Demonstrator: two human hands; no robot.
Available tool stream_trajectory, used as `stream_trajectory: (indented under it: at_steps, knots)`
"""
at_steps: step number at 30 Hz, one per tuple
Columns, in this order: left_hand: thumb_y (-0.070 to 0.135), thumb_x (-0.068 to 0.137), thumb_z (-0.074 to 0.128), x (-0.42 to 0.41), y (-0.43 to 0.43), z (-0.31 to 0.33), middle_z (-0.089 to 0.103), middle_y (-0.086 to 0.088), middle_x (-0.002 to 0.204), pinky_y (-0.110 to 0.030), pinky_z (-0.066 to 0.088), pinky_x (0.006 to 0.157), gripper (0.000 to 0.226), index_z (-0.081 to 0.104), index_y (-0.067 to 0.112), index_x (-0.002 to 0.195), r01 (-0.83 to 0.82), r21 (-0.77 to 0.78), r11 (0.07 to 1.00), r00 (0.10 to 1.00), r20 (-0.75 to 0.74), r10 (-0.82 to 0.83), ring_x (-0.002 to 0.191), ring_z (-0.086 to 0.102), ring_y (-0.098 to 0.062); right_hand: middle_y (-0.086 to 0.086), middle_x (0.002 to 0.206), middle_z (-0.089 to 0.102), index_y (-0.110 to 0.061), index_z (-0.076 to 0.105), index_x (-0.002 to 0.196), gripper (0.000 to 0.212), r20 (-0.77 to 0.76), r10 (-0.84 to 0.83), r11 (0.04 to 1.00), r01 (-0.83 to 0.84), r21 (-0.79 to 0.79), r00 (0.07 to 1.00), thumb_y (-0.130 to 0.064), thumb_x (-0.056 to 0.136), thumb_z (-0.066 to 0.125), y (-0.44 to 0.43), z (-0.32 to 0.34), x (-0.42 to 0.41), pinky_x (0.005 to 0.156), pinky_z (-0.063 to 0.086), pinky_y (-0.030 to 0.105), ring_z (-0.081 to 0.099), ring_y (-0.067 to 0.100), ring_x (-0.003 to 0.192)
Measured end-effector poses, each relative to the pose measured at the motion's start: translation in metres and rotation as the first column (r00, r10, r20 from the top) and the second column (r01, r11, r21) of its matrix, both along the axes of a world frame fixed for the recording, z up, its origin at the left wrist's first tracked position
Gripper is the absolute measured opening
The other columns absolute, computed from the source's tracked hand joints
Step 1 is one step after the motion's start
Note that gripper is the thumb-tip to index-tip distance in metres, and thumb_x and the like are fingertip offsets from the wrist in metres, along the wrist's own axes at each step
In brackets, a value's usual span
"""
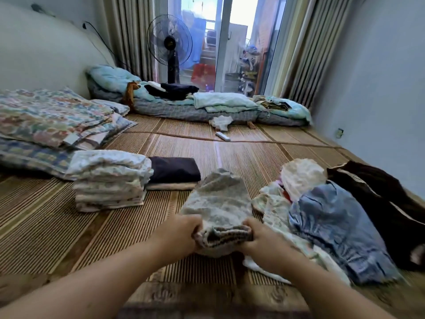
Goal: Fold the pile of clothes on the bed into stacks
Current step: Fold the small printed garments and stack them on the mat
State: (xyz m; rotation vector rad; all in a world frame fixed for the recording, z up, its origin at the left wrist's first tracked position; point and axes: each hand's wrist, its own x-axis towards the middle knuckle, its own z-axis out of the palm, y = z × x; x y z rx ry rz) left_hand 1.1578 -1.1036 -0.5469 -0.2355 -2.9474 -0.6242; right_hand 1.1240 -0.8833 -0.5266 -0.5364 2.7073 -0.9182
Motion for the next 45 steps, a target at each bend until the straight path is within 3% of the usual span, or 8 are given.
stream_trajectory:
  at_steps: [13, 19, 22, 26, 30, 34, 39, 45]
  knots:
    - [0.037, 0.075, 0.054, 0.063, -0.012, -0.056, 0.052, 0.021, 0.082, -0.032, 0.042, 0.087, 0.006, 0.056, 0.031, 0.075, 0.129, -0.145, 0.981, 0.985, 0.136, -0.109, 0.096, 0.039, -0.007, -0.008, 0.084, 0.059, -0.033, 0.048, 0.079, 0.022, 0.127, 0.069, 0.987, -0.086, 0.133, 0.989, -0.037, 0.08, 0.07, 0.01, -0.05, 0.059, 0.06, 0.038, 0.018, 0.055, 0.009, 0.079]
    - [0.042, 0.077, 0.053, 0.058, -0.021, -0.026, 0.064, 0.019, 0.081, -0.019, 0.045, 0.063, 0.01, 0.06, 0.037, 0.082, 0.008, 0.316, 0.949, 0.949, 0.297, -0.107, 0.078, 0.059, 0.003, -0.006, 0.082, 0.07, -0.04, 0.062, 0.086, 0.023, 0.165, 0.006, 0.977, 0.029, -0.209, 0.986, -0.039, 0.065, 0.07, 0.015, -0.033, 0.045, 0.075, 0.055, 0.036, 0.067, 0.012, 0.083]
    - [0.04, 0.09, 0.056, 0.026, -0.013, -0.026, 0.067, 0.015, 0.092, -0.028, 0.049, 0.067, 0.011, 0.062, 0.033, 0.096, -0.129, 0.399, 0.908, 0.975, 0.217, 0.043, 0.085, 0.063, -0.006, -0.017, 0.089, 0.067, -0.037, 0.059, 0.094, 0.015, 0.028, -0.242, 0.923, 0.239, -0.301, 0.97, -0.036, 0.083, 0.069, -0.003, -0.037, 0.013, 0.067, 0.048, 0.021, 0.066, 0.014, 0.095]
    - [0.046, 0.093, 0.054, -0.011, -0.002, -0.042, 0.055, 0.003, 0.134, -0.037, 0.045, 0.091, 0.045, 0.045, 0.033, 0.135, -0.347, 0.366, 0.864, 0.937, 0.168, 0.305, 0.118, 0.054, -0.02, 0.004, 0.14, 0.05, -0.027, 0.034, 0.146, 0.058, -0.103, -0.319, 0.947, 0.32, 0.001, 0.942, -0.043, 0.094, 0.055, -0.019, -0.064, -0.018, 0.105, 0.038, 0.043, 0.044, 0.027, 0.13]
    - [0.066, 0.09, 0.034, -0.011, -0.007, -0.076, 0.013, 0.02, 0.158, -0.049, 0.009, 0.117, 0.056, 0.028, 0.05, 0.143, -0.009, -0.016, 1.0, 0.995, 0.104, 0.011, 0.148, 0.002, -0.009, -0.012, 0.154, 0.035, -0.037, 0.043, 0.143, 0.047, -0.299, 0.072, 0.984, -0.018, 0.18, 0.952, -0.049, 0.098, 0.041, -0.013, -0.097, -0.011, 0.114, 0.015, 0.046, 0.021, 0.01, 0.145]
    - [0.087, 0.068, 0.028, -0.007, -0.018, -0.097, -0.013, 0.025, 0.151, -0.047, -0.011, 0.114, 0.09, 0.004, 0.052, 0.147, 0.163, -0.223, 0.961, 0.938, 0.336, -0.081, 0.138, -0.024, -0.003, -0.023, 0.156, -0.008, -0.039, 0.009, 0.153, 0.09, -0.123, 0.264, 0.856, -0.173, 0.488, 0.957, -0.084, 0.077, 0.02, 0.0, -0.125, -0.014, 0.113, -0.005, 0.058, -0.017, 0.012, 0.147]
    - [0.046, 0.077, 0.052, -0.019, -0.02, -0.093, -0.011, 0.019, 0.16, -0.049, -0.003, 0.117, 0.087, 0.003, 0.051, 0.149, 0.147, -0.215, 0.966, 0.876, 0.481, -0.026, 0.147, -0.015, -0.01, -0.013, 0.163, 0.001, -0.031, -0.004, 0.154, 0.118, 0.039, 0.248, 0.801, -0.227, 0.555, 0.968, -0.09, 0.062, 0.04, -0.001, -0.128, -0.033, 0.111, -0.006, 0.064, -0.02, 0.021, 0.147]
    - [0.006, 0.085, 0.047, -0.021, -0.022, -0.081, 0.01, 0.016, 0.161, -0.042, 0.013, 0.119, 0.082, 0.02, 0.052, 0.146, 0.08, -0.134, 0.988, 0.887, 0.461, -0.009, 0.148, 0.007, -0.012, -0.01, 0.157, 0.031, -0.033, 0.024, 0.151, 0.073, -0.015, 0.317, 0.747, -0.239, 0.62, 0.948, -0.034, 0.085, 0.055, -0.001, -0.107, -0.048, 0.109, -0.009, 0.066, -0.009, 0.023, 0.15]
